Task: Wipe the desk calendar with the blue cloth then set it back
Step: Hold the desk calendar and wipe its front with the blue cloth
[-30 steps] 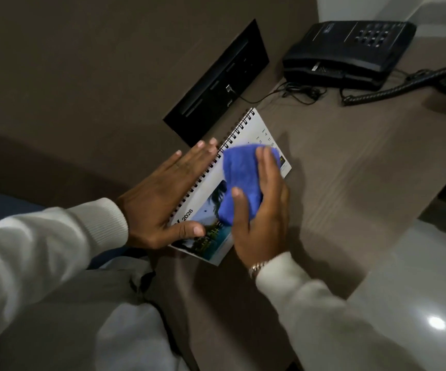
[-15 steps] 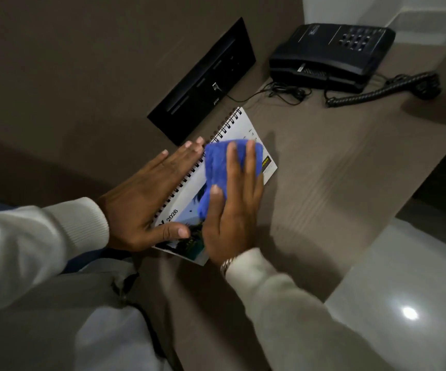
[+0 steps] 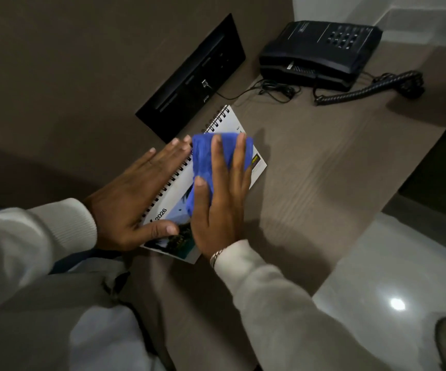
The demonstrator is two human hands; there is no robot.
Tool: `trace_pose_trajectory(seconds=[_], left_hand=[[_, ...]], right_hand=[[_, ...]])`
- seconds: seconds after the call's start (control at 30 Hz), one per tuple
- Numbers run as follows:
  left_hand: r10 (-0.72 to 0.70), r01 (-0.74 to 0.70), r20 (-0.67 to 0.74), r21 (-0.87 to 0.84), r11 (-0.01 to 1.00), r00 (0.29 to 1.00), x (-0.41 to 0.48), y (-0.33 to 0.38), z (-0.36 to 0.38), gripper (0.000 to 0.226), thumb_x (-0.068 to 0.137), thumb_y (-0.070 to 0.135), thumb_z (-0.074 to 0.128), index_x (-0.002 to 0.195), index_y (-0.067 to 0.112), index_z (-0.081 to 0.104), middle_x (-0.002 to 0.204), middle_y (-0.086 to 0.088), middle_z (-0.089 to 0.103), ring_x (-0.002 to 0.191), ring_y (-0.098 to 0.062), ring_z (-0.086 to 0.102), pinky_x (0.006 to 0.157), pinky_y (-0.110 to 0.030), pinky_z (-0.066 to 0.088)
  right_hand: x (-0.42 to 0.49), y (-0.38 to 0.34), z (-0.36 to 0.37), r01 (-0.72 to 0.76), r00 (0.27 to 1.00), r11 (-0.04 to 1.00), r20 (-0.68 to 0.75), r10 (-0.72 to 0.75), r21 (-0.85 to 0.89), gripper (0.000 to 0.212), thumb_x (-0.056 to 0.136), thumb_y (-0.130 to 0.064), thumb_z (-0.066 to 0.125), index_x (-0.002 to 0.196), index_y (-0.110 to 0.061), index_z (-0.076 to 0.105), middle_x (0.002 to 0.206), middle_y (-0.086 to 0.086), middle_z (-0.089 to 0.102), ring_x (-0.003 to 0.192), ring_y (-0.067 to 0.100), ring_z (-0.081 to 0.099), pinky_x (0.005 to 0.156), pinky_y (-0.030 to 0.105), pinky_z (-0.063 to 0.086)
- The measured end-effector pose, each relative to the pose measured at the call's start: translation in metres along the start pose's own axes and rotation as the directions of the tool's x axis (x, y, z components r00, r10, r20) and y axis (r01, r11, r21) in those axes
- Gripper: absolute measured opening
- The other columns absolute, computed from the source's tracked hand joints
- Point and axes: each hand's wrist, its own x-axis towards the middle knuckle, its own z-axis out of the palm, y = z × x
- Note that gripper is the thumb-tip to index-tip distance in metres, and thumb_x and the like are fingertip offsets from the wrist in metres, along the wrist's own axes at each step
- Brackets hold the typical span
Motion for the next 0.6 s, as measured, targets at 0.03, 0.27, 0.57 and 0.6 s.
trace_pose_trajectory(seconds=[0.03, 0.27, 0.57, 0.6], left_hand=[[0.002, -0.002, 0.0, 0.004, 1.0, 1.0, 0.0, 0.0, 0.0, 0.1, 0.087, 0.073, 0.031, 0.157, 0.013, -0.005, 0.168, -0.003, -0.004, 0.156, -0.021, 0.001, 0.124, -0.045, 0.01], [-0.002, 0.002, 0.003, 0.003, 1.0, 1.0, 0.001, 0.002, -0.001, 0.103, 0.085, 0.074, 0.032, 0.157, 0.011, -0.006, 0.168, -0.004, -0.004, 0.156, -0.021, 0.001, 0.124, -0.045, 0.009], [0.001, -0.001, 0.004, -0.009, 1.0, 1.0, 0.001, 0.002, 0.0, 0.109, 0.081, 0.079, 0.036, 0.157, 0.013, -0.007, 0.167, 0.004, -0.01, 0.156, -0.018, 0.001, 0.125, -0.041, 0.006], [0.003, -0.003, 0.01, 0.002, 1.0, 1.0, 0.0, 0.001, 0.0, 0.11, 0.081, 0.079, 0.036, 0.157, 0.012, -0.007, 0.168, 0.001, -0.008, 0.156, -0.02, 0.001, 0.125, -0.043, 0.007]], right_hand=[[0.01, 0.002, -0.003, 0.01, 1.0, 1.0, -0.02, -0.01, 0.007, 0.057, 0.101, -0.034, 0.029, 0.153, -0.038, 0.007, 0.166, 0.003, -0.002, 0.153, 0.011, -0.01, 0.122, 0.059, 0.016], [-0.009, -0.003, -0.014, -0.322, 0.945, 0.941, -0.016, 0.326, 0.108, 0.061, 0.102, -0.017, 0.043, 0.149, -0.032, 0.008, 0.163, -0.005, -0.004, 0.154, 0.017, -0.002, 0.124, 0.051, 0.018], [-0.011, -0.024, 0.001, -0.119, 0.984, 0.968, -0.101, 0.144, 0.219, 0.061, 0.099, -0.013, 0.044, 0.148, -0.029, 0.013, 0.166, 0.008, 0.008, 0.155, 0.017, 0.001, 0.124, 0.052, 0.017], [-0.002, -0.018, -0.001, -0.122, 0.983, 0.969, -0.107, 0.147, 0.214, 0.06, 0.1, -0.015, 0.042, 0.148, -0.032, 0.011, 0.166, 0.004, 0.006, 0.154, 0.015, 0.001, 0.124, 0.051, 0.016]])
